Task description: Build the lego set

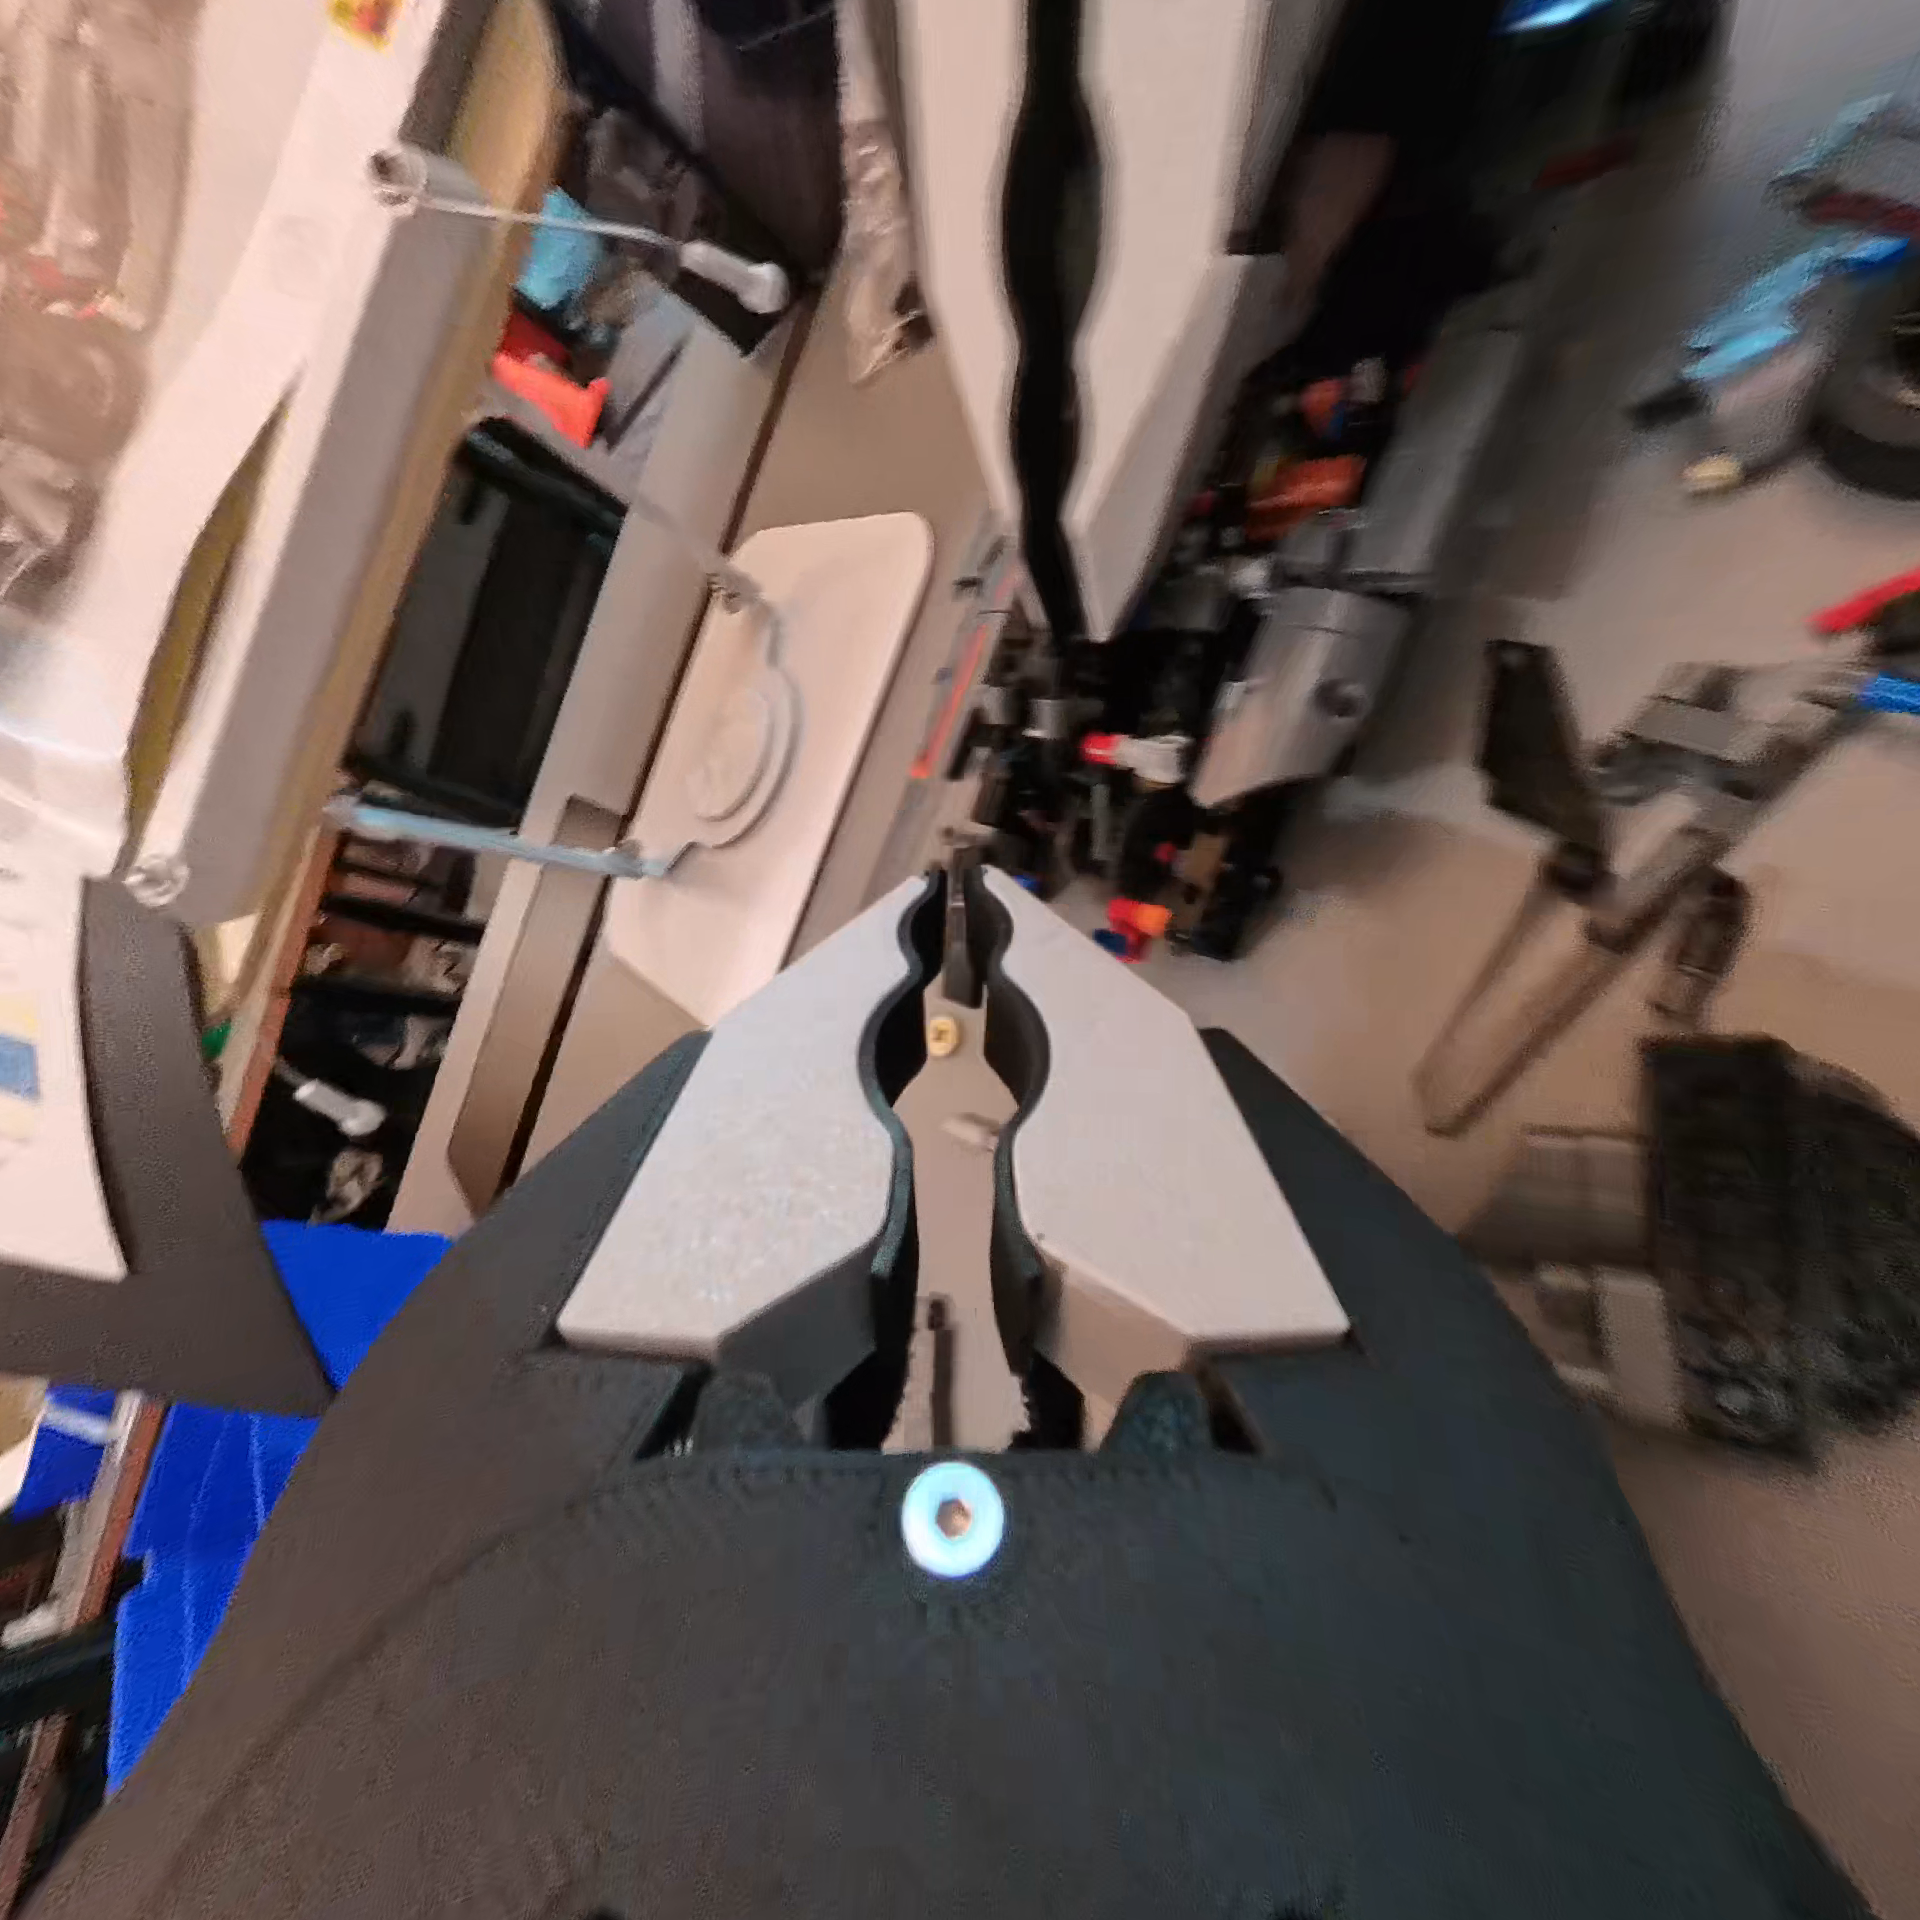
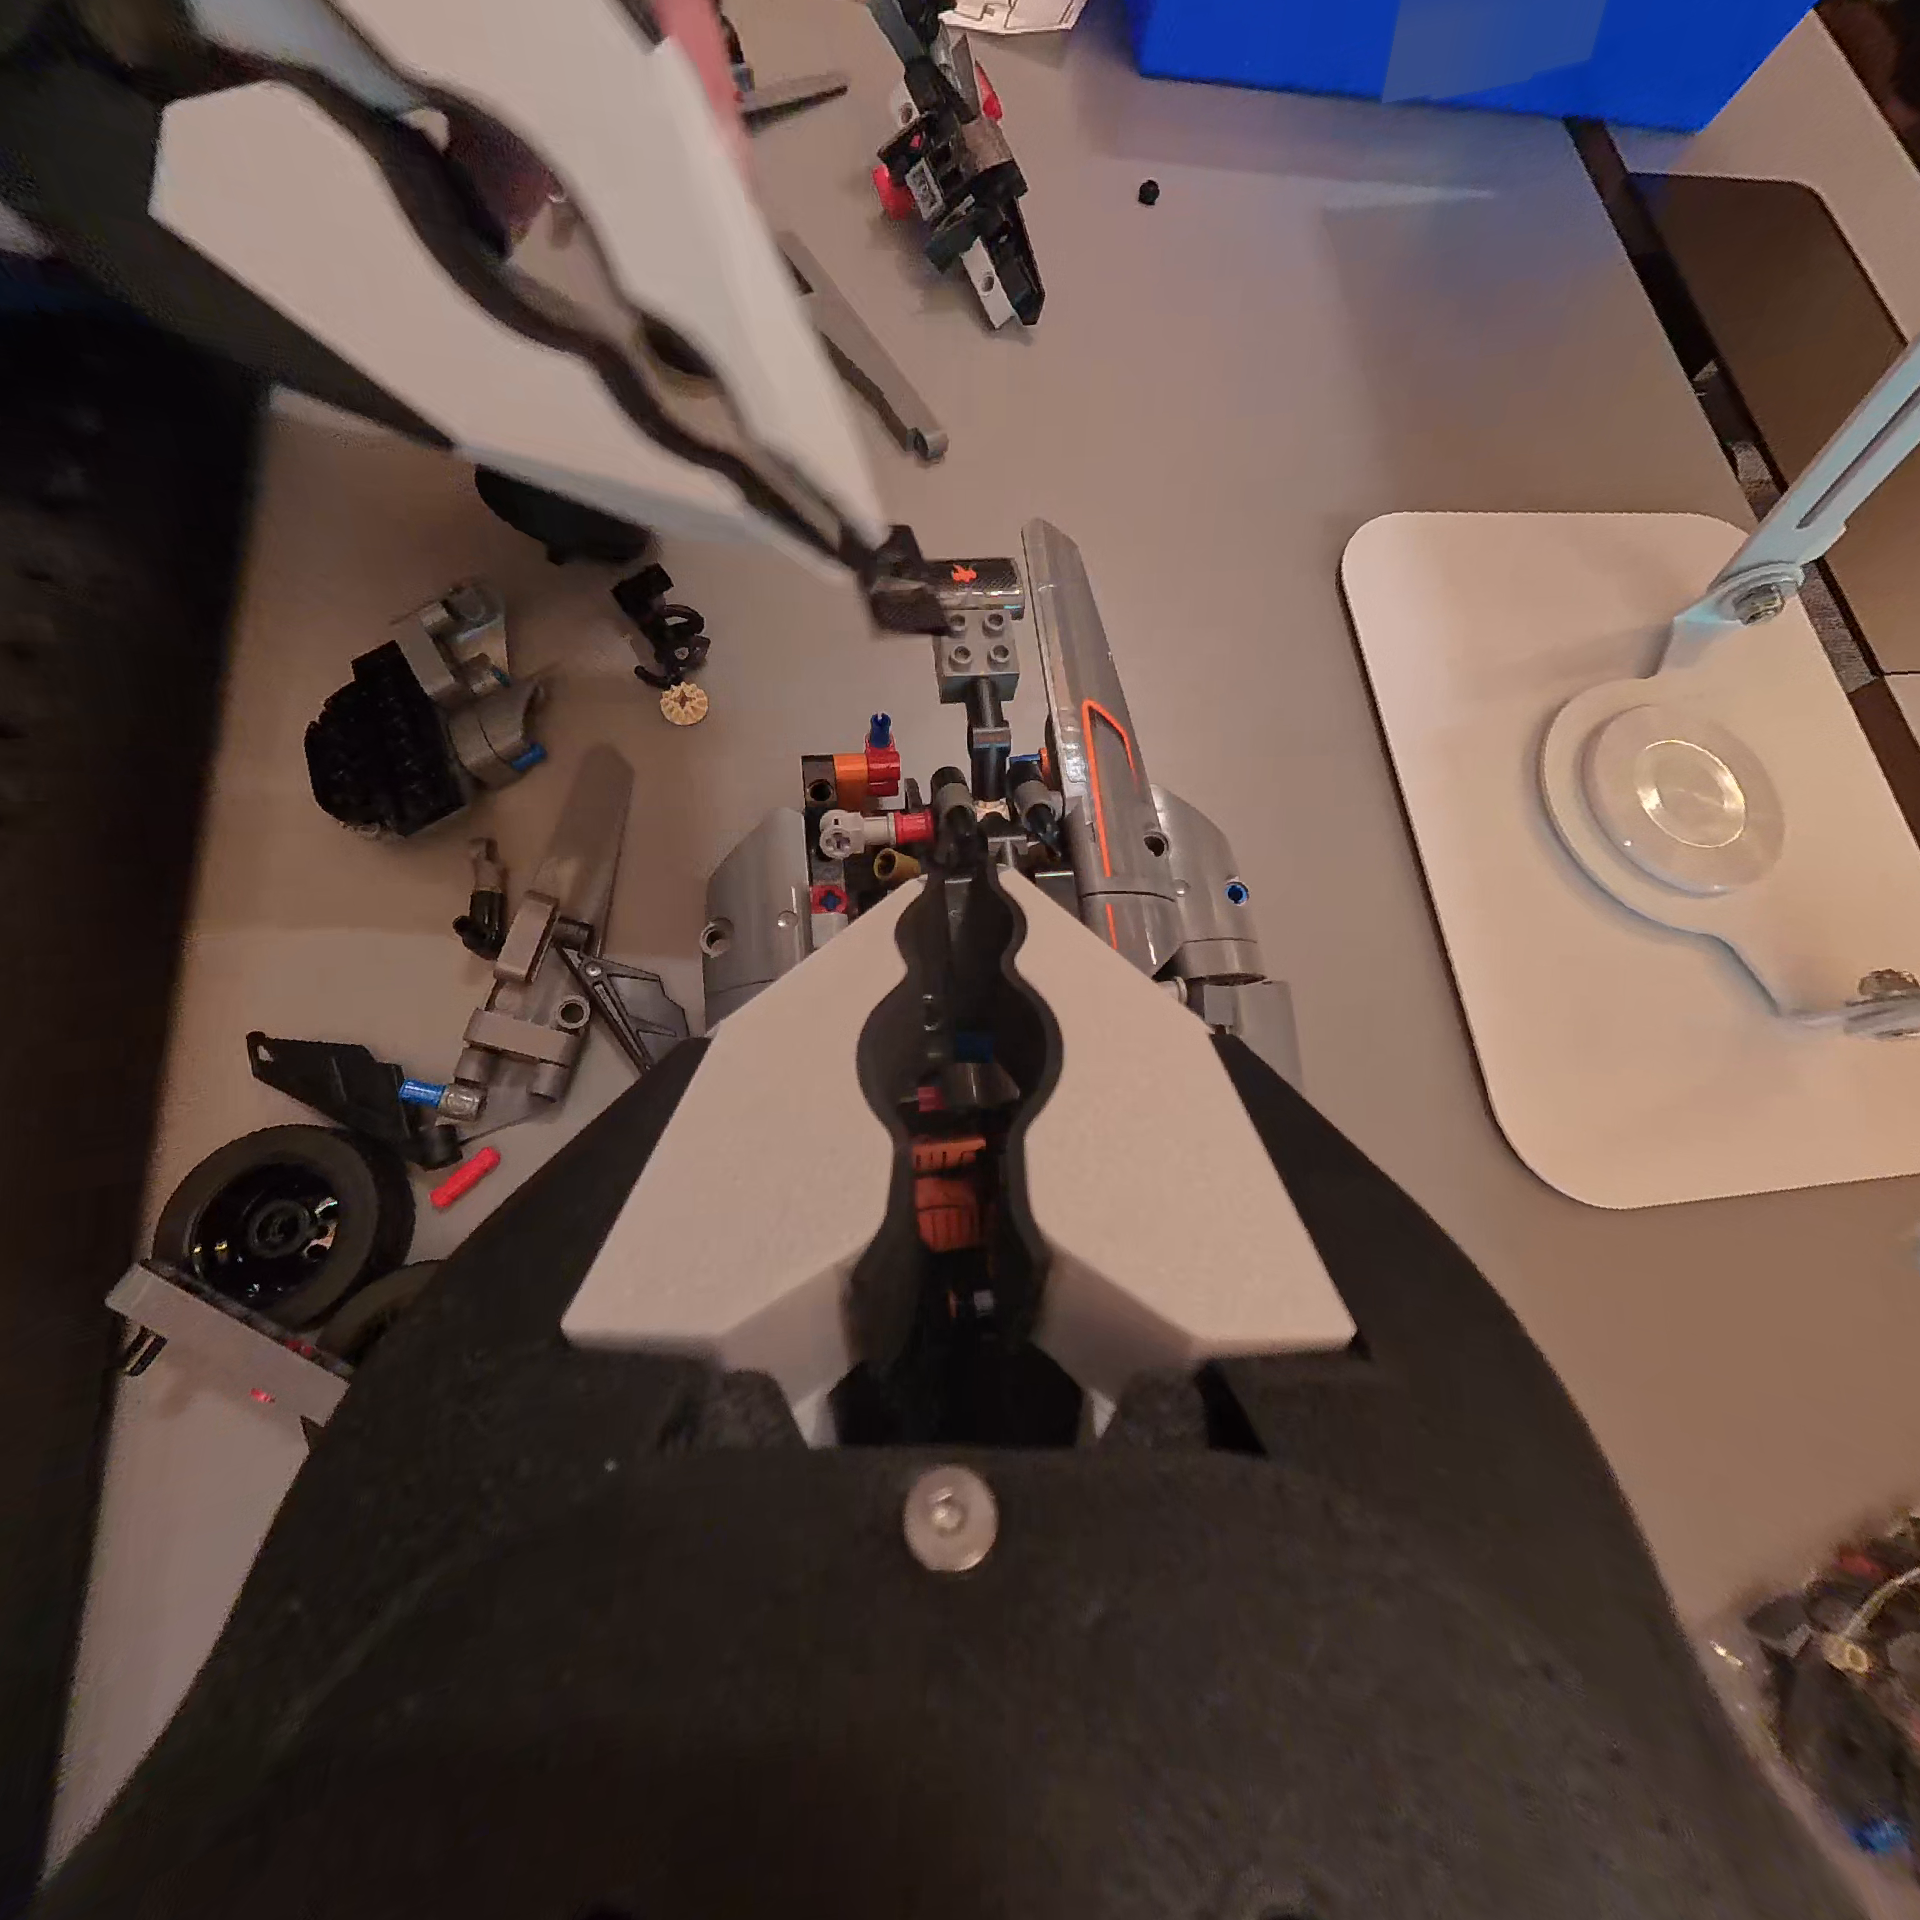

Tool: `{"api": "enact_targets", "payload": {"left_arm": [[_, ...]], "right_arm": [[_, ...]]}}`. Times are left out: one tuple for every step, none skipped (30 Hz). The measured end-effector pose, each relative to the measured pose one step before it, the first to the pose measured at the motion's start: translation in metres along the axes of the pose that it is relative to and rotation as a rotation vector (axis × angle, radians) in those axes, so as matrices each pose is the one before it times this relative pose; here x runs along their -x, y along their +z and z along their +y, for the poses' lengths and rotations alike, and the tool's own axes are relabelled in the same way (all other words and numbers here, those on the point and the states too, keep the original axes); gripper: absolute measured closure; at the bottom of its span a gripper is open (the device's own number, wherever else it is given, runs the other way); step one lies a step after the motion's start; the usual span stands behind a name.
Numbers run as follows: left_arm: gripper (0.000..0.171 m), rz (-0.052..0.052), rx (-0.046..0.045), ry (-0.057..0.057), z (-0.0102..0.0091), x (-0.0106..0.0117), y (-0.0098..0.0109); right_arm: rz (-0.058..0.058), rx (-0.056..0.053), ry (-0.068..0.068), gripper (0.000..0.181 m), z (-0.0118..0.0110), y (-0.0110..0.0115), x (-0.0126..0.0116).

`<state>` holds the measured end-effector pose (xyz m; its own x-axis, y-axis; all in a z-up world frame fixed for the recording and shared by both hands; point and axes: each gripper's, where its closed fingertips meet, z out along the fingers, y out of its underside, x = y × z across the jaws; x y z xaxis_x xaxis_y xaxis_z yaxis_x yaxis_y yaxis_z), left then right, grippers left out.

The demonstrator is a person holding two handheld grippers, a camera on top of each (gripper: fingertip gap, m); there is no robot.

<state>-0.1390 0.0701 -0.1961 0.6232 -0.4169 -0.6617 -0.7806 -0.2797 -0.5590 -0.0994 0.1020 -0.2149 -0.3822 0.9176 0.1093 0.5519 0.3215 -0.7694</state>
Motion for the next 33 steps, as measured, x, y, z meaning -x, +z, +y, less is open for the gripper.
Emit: {"api": "enact_targets", "payload": {"left_arm": [[0.171, 0.053, 0.00748, 0.0233, 0.0012, -0.01219, -0.00171], [0.167, 0.0064, -0.00084, 0.0192, -0.00029, -0.00579, 0.00016], [0.162, -0.0003, 0.01126, 0.019, 0.00191, -0.00368, 0.00197], [0.152, 0.0083, 0.03606, 0.0155, 0.00566, -0.00323, 0.00329], [0.143, -0.0072, 0.01982, 0.0114, 0.00358, 0.00037, 0.00267], [0.143, -0.0151, -0.00059, -0.0002, 0.0011, 0.00291, 0.00143], [0.138, -0.0015, -0.00094, -0.0069, 0.00048, 0.00193, 0.00118], [0.13, -0.0194, 0.0107, 0.0057, 0.0013, 0.00418, 0.00155], [0.126, -0.0378, 0.01213, 0.0251, 0.00071, 0.00567, 0.00197], [0.126, -0.0457, 0.01513, 0.0334, 0.0006, 0.00596, 0.0024], [0.128, -0.027, 0.01619, 0.0345, 0.00007, 0.00259, 0.00301], [0.129, 0.0191, 0.01323, 0.035, -0.00089, -0.00484, 0.00393], [0.13, -0.0072, 0.01768, 0.0332, -0.00056, -0.00173, 0.00443], [0.135, -0.0252, 0.01725, 0.0375, -0.00001, 0.00056, 0.00422], [0.143, -0.024, 0.02051, 0.0321, 0.00086, 0.00091, 0.00383], [0.147, -0.0308, 0.00702, 0.0237, -0.00054, 0.00268, 0.00255], [0.157, -0.0259, 0.00902, 0.0256, 0.00063, 0.00307, 0.00163], [0.157, -0.0166, 0.00623, 0.0204, 0.00067, 0.00286, 0.00099], [0.158, -0.01, 0.00928, 0.0005, 0.00023, 0.00138, 0.00081], [0.158, -0.0089, 0.00951, 0.0144, 0.00047, -0.00051, 0.00059], [0.158, -0.0178, 0.00496, 0.0234, 0.00054, 0.00025, 0.0001], [0.158, -0.0083, -0.00067, 0.0016, 0.00061, 0.00011, -0.00005], [0.158, 0.0035, 0.00192, -0.0114, 0.00078, -0.00023, -0.00059], [0.159, -0.007, -0.00016, 0.0013, 0.00049, 0.00155, -0.00157], [0.159, -0.0031, -0.00187, -0.0075, 0.00056, 0.00077, -0.00091], [0.159, 0.0068, 0.00067, -0.0098, 0.00116, -0.00165, -0.00012], [0.159, -0.0015, -0.00097, 0.0046, 0.00087, -0.00121, -0.00051], [0.16, -0.0088, -0.00588, -0.0042, 0.00005, 0.00075, -0.00112], [0.16, 0.0103, 0.00016, -0.0135, 0.00109, -0.00163, 0.00041], [0.16, 0.0058, -0.00521, -0.0086, 0.00025, -0.00048, 0.00014], [0.16, -0.0063, -0.00713, 0.0033, -0.00039, 0.00167, -0.00129], [0.16, -0.0024, -0.01009, 0.0019, 0.00012, 0.00062, -0.0014], [0.16, 0.0117, -0.01177, -0.0164, 0.00053, -0.0014, -0.00019]], "right_arm": [[-0.0011, 0.0001, 0.0007, 0.176, -0.00001, 0.00005, 0.00007], [-0.0022, -0.0009, 0.0016, 0.176, -0.00004, -0.00012, -0.00005], [-0.0018, -0.0006, 0.0007, 0.176, 0.00003, -0.00008, 0.00015], [-0.0008, -0.0003, -0.0002, 0.176, -0.00011, -0.00004, 0.00008], [-0.0003, -0.0008, 0.0006, 0.176, -0.00003, -0.00004, 0.00004], [-0.0005, -0.0012, 0.0015, 0.176, -0.00002, -0.00006, -0.00006], [-0.0003, -0.0009, 0.0009, 0.176, -0.00004, -0.00003, 0.00006], [-0.0002, -0.001, 0.0012, 0.177, -0.00012, -0.00007, -0.00017], [-0.0009, -0.0009, 0.003, 0.177, -0.00003, 0.00002, -0.00017], [-0.0006, -0.0015, 0.0047, 0.177, -0.00018, 0.00002, -0.00032], [-0.0006, -0.0017, 0.0058, 0.177, -0.0001, -0.00009, -0.00039], [-0.0008, -0.0006, 0.0024, 0.177, -0.00009, -0.00005, -0.00014], [-0.0005, 0.0005, -0.0013, 0.177, 0.00002, -0.00015, 0.0001], [-0.0005, 0.0006, -0.0004, 0.177, -0.00005, -0.00006, 0.00022], [0.0003, 0.0001, 0.0015, 0.177, -0.00001, 0.00004, -0.00007], [0.0009, -0.0003, 0.0019, 0.177, 0.00001, 0.00016, -0.00033], [0.0013, -0.0012, 0.0021, 0.177, -0.00008, 0.00004, -0.00054], [0.0021, -0.0023, 0.0037, 0.177, -0.00014, 0.00001, -0.00059], [0.0, -0.0011, 0.0051, 0.176, 0.00023, 0.00001, -0.00037], [-0.0025, 0.0005, 0.0064, 0.177, 0.00056, 0.00014, -0.0004], [0.0005, 0.001, 0.0034, 0.177, 0.00041, 0.00003, -0.00085], [0.0038, 0.0014, -0.002, 0.177, 0.00031, 0.0004, -0.00066], [0.0029, 0.0005, -0.0004, 0.177, 0.00016, 0.00048, -0.00032], [0.0015, -0.0014, 0.0009, 0.177, 0.00006, 0.00026, -0.00021], [0.0002, 0.0004, -0.0003, 0.177, 0.00035, 0.00052, 0.00033], [0.001, 0.0034, -0.0035, 0.177, 0.00043, 0.00064, 0.00067], [0.0016, 0.0033, -0.0016, 0.177, 0.00014, 0.00021, 0.00053], [0.0018, 0.0034, 0.0031, 0.177, 0.00012, 0.00032, 0.00025], [0.0002, 0.0003, 0.0058, 0.177, 0.00029, 0.00039, -0.00029], [-0.0013, -0.006, 0.0044, 0.177, -0.00012, -0.00021, -0.00032], [-0.0039, -0.0044, 0.0005, 0.177, -0.00001, -0.00027, 0.00036], [-0.0013, 0.0023, -0.0012, 0.177, 0.0002, 0.0001, 0.00054], [0.0002, 0.0018, -0.0015, 0.177, -0.00003, 0.00051, 0.00027]]}}
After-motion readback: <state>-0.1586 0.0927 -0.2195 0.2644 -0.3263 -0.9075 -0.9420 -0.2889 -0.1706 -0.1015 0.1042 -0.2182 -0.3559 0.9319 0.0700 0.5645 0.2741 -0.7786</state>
